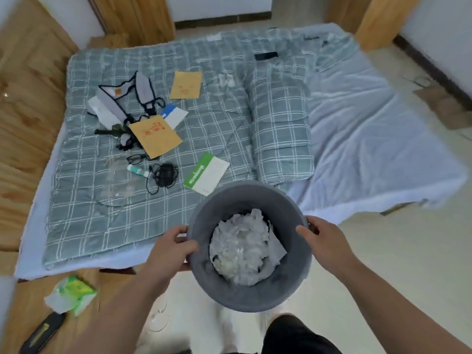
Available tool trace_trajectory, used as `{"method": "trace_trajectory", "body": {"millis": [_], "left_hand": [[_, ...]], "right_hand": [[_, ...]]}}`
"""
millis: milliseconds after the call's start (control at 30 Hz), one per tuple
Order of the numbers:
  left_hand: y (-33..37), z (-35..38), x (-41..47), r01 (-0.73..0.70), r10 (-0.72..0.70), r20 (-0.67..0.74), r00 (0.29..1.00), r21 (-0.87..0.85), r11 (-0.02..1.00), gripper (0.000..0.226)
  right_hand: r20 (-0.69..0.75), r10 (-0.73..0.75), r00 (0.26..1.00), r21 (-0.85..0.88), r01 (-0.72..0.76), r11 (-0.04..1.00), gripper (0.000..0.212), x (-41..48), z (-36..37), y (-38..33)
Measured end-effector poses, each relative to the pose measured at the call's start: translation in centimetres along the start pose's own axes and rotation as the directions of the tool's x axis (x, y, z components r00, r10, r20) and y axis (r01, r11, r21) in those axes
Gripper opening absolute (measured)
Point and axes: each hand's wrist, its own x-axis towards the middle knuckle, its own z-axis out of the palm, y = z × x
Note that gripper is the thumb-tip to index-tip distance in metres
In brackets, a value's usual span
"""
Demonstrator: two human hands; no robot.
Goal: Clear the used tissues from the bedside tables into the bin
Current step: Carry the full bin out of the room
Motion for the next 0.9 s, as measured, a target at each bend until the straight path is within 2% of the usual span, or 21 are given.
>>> {"method": "trace_trajectory", "body": {"millis": [167,400,667,900], "left_hand": [[2.9,11.7,1.0,-0.040,0.015,0.174,0.985,0.142,0.989,0.040],[4.0,31.3,1.1,-0.093,-0.052,0.366,0.929,0.368,0.925,0.041],[6.7,49.6,-0.5,-0.249,-0.069,0.562,0.824,0.469,0.847,0.035],[9.6,61.6,1.8,-0.339,-0.115,0.660,0.742,0.518,0.785,0.036]], "right_hand": [[-0.162,0.173,0.972,0.110,-0.156,0.982,0.028,-4.1,-6.9,9.7],[-0.270,0.428,0.863,0.316,-0.341,0.885,0.020,-10.9,-16.0,24.4],[-0.401,0.585,0.705,0.466,-0.393,0.793,0.019,-16.6,-25.4,34.2],[-0.455,0.686,0.568,0.560,-0.416,0.716,0.017,-15.8,-30.0,40.1]]}}
